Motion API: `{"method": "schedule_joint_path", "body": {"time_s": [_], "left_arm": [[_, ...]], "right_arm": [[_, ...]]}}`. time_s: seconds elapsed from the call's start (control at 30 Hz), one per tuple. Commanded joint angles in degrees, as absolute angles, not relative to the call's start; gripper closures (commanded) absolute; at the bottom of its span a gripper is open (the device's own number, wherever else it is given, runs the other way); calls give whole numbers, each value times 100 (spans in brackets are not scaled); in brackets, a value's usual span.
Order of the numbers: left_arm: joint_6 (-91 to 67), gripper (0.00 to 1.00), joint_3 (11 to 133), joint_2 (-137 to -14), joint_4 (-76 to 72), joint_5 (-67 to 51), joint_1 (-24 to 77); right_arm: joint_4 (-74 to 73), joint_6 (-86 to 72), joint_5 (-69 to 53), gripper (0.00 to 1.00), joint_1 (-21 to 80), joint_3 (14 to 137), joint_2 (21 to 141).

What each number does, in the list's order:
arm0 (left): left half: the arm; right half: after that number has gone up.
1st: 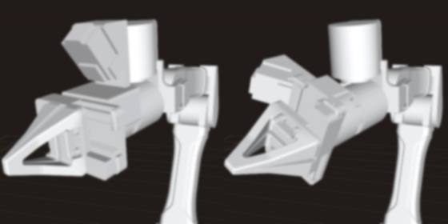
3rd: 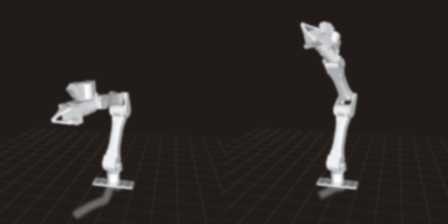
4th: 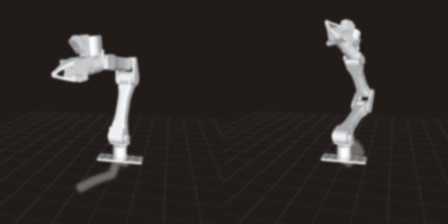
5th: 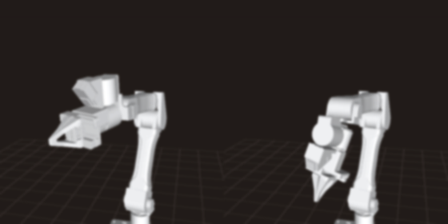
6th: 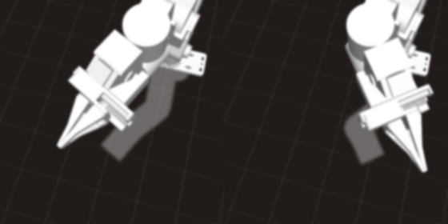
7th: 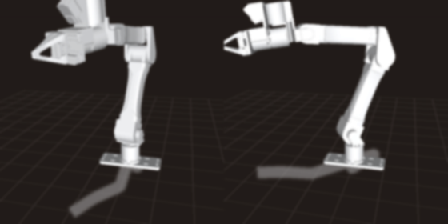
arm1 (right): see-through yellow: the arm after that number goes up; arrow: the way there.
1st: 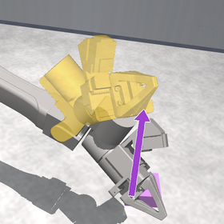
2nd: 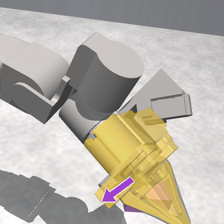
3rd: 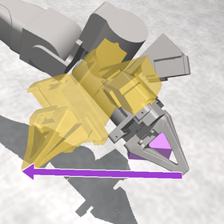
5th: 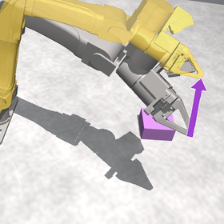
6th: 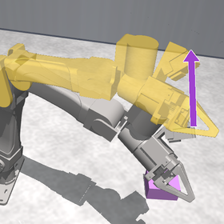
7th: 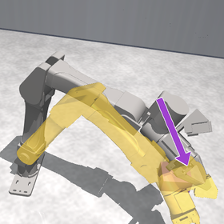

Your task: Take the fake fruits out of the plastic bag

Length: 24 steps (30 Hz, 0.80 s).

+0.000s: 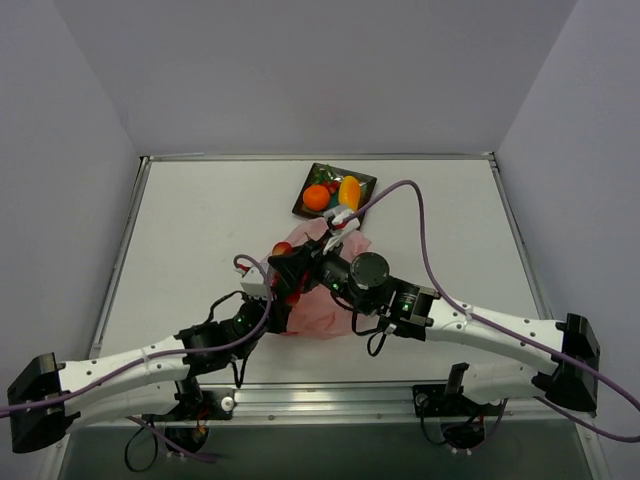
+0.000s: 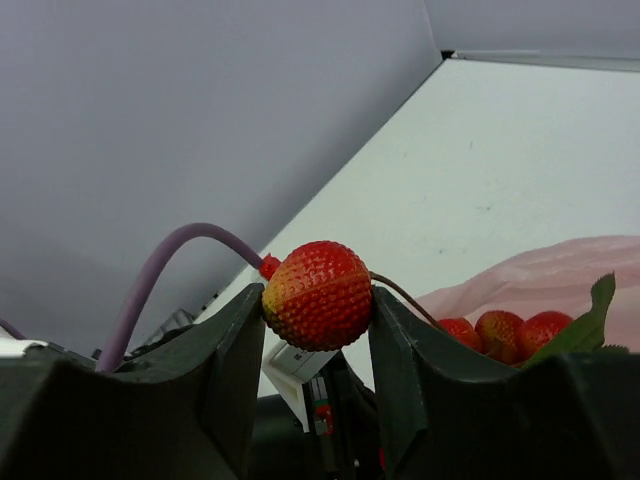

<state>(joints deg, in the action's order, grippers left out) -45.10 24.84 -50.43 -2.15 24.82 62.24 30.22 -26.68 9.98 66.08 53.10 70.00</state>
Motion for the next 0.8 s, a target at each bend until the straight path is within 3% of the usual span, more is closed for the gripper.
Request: {"method": "schedule_joint_path", "body": {"time_s": [0.0, 0.3, 0.5, 0.77], "left_arm": [[-4632, 98, 2602, -4685, 35, 2847, 6240], [-4667, 98, 2804, -4632, 712, 3225, 6135], [-4518, 98, 3032, -4526, 887, 3375, 6126], [-4676, 98, 3102, -4027, 1827, 3647, 6126]], "right_arm": [[3332, -2549, 932, 99, 6636, 5941, 6469], [2760, -2531, 352, 99, 6627, 6943, 6276], [2505, -1637, 930, 99, 6504, 7400, 6179], [1925, -906, 1467, 100, 4713, 8436, 7153]]}}
